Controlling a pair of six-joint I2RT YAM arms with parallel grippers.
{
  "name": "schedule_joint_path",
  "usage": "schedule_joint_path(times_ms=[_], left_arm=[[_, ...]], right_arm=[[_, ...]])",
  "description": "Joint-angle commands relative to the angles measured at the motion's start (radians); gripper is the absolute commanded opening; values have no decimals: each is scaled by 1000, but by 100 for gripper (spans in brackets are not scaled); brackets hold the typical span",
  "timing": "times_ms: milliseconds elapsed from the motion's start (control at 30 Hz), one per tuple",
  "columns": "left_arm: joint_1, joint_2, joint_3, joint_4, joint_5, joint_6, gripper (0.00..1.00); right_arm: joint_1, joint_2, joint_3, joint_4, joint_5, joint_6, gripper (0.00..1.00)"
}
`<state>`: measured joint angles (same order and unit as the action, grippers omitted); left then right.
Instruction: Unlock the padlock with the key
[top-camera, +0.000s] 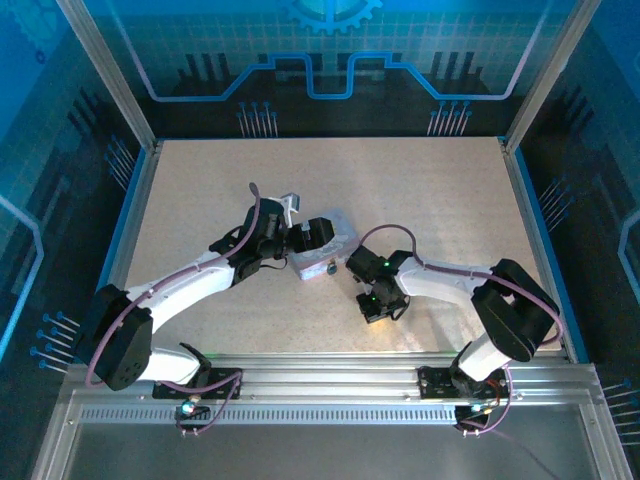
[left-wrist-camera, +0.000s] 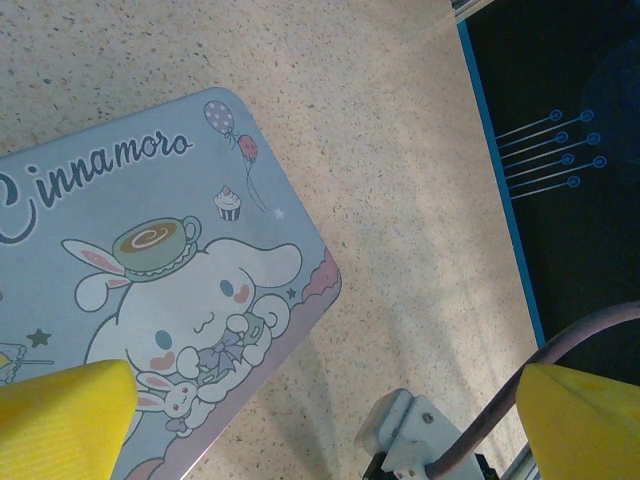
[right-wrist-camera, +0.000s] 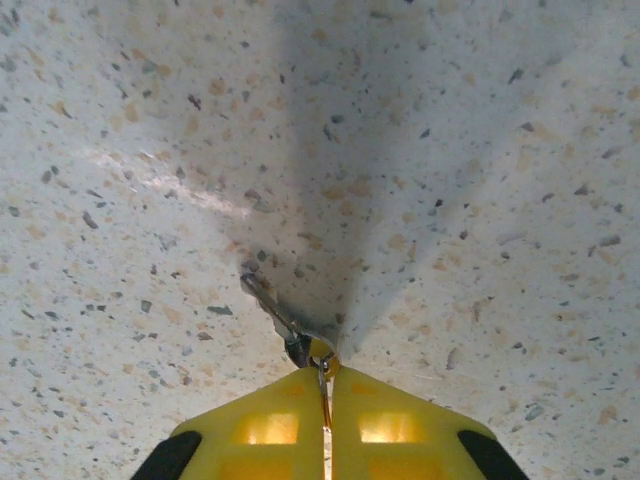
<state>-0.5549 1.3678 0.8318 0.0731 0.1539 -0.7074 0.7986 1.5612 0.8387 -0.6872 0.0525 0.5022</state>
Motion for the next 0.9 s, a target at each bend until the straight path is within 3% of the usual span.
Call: schedule_joint_path(times_ms=[0, 500, 867], left_arm=[[4, -31, 5, -7, 1, 8, 99], [37, -105, -2, 9, 78, -54, 98], [14, -87, 13, 114, 142, -188, 95]], right_arm=[[11, -31, -19, 20, -7, -13, 6], [-87, -255, -132, 358, -199, 6, 1], [-142, -395, -171, 706, -223, 127, 0]])
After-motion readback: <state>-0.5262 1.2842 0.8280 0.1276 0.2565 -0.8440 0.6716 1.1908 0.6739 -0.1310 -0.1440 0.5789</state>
